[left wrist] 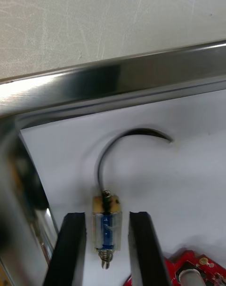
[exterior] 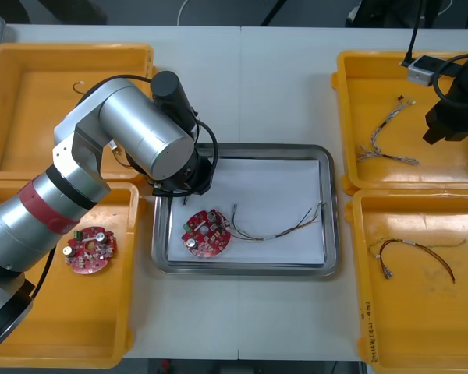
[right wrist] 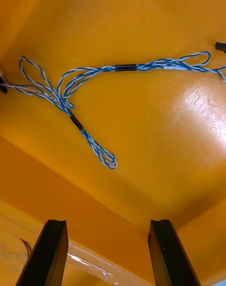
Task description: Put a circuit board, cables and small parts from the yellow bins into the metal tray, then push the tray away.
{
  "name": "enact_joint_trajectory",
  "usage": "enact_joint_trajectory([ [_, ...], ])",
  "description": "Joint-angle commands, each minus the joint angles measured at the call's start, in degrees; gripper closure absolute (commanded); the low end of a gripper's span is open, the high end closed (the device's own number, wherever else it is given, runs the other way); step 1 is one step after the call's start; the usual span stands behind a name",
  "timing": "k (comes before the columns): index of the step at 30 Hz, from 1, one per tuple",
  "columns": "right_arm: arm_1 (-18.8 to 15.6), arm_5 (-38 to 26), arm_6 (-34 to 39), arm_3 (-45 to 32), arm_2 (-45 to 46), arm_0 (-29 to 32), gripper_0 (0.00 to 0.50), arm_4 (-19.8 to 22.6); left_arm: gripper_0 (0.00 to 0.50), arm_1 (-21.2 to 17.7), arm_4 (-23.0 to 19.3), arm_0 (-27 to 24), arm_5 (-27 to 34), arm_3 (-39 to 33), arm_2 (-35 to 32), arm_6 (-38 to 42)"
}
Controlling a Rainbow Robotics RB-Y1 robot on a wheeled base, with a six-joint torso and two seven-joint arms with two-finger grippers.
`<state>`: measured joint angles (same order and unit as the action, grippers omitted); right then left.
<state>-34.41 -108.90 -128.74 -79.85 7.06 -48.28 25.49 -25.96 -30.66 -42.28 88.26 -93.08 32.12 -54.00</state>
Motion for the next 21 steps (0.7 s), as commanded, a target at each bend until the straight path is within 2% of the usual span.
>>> enact_joint_trajectory([
  [1,-2.15,1.5,-3.01,0.22,1.9,-2.6,0.0,0.35,0.0,1.17,0.78,0.44,-0.98,-0.53,0.58,4.78],
  [11,-1.36,6.16,-5.3,3.83,1.9,-2.6,0.0,1.4,0.0,0.65,0.43,0.26,-0.54,-1.93,-0.74,5.57],
  [21,0.23,12.75,-7.05,8.22,1.46,-2.6,0.0,2.28,0.0,0.56,0.16,-0.17,10.01,-9.32,-8.04,6.8],
])
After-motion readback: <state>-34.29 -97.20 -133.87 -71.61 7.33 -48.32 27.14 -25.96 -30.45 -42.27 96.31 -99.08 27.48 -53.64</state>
